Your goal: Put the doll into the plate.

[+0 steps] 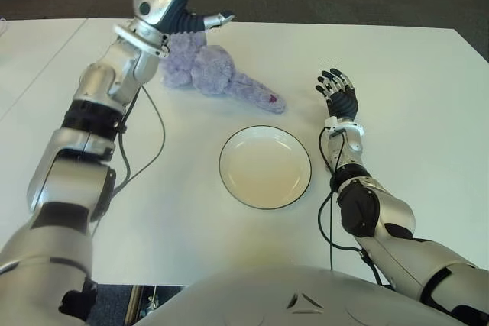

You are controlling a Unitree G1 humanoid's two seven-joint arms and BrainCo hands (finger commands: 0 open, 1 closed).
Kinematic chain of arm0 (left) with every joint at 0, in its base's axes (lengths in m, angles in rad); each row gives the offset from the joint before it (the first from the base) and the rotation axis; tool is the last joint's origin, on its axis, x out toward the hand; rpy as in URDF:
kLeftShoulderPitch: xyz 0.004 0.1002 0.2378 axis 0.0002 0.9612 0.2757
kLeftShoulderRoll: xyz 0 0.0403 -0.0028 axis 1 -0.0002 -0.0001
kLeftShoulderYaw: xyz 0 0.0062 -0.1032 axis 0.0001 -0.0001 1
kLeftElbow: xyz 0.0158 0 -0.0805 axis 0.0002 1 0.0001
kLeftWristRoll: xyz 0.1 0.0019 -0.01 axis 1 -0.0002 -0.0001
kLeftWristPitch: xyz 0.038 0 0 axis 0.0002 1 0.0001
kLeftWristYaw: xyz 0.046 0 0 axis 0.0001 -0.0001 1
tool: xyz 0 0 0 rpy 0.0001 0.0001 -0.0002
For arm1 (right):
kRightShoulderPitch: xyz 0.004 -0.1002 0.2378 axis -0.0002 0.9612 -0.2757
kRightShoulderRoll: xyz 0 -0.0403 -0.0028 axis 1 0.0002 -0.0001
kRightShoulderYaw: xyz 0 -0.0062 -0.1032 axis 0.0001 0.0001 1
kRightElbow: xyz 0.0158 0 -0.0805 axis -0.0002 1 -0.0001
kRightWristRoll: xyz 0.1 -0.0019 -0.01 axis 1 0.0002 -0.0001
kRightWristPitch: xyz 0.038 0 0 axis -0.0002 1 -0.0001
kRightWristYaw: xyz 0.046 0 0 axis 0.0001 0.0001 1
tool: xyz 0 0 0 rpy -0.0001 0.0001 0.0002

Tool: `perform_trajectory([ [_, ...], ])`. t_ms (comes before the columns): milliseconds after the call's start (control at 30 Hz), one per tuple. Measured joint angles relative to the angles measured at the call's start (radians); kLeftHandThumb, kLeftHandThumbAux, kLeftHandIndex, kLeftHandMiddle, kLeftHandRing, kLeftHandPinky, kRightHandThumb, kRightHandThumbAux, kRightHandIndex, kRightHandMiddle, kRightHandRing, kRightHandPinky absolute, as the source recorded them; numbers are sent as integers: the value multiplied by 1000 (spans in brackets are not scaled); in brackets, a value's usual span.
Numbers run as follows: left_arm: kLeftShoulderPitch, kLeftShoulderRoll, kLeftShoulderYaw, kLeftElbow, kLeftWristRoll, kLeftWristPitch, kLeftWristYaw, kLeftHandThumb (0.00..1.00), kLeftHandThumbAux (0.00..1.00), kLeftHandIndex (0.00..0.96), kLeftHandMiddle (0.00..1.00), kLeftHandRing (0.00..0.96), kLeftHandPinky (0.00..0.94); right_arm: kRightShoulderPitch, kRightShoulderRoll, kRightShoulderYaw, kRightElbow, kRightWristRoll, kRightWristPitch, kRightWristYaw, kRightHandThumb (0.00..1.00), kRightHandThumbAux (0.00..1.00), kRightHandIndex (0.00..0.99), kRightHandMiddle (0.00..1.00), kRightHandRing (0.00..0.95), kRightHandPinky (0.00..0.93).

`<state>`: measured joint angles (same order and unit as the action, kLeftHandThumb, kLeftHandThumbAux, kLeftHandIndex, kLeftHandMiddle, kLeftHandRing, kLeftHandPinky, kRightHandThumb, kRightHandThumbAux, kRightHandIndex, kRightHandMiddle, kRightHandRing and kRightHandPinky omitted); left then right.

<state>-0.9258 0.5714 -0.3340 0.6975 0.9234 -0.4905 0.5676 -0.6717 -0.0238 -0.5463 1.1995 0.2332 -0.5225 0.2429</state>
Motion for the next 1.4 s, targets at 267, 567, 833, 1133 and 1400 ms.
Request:
perform_trajectory([
  [267,-169,-124,-129,311,48,-1,-15,335,248,0,0,0,0,-2,2,-2,-1,1,0,1,707,733,409,340,330,330],
  [567,-228,-247,-226,555,57,-1,-131,406,274,0,0,0,0,-1,6,-3,-1,2,0,4,706,733,409,335,325,324],
  [833,-224,-286,-230,632,24,3,-261,413,324,0,0,0,0,-1,6,-2,-1,1,0,3,707,731,410,334,322,327],
  [1133,-197,-291,-230,657,-14,33,-374,441,362,0,0,0,0,0,6,2,-1,0,-1,2,709,730,413,333,313,315],
  [1400,-164,-292,-237,677,-22,96,-478,459,379,0,0,0,0,0,6,1,-1,0,-1,2,710,730,415,339,316,306],
])
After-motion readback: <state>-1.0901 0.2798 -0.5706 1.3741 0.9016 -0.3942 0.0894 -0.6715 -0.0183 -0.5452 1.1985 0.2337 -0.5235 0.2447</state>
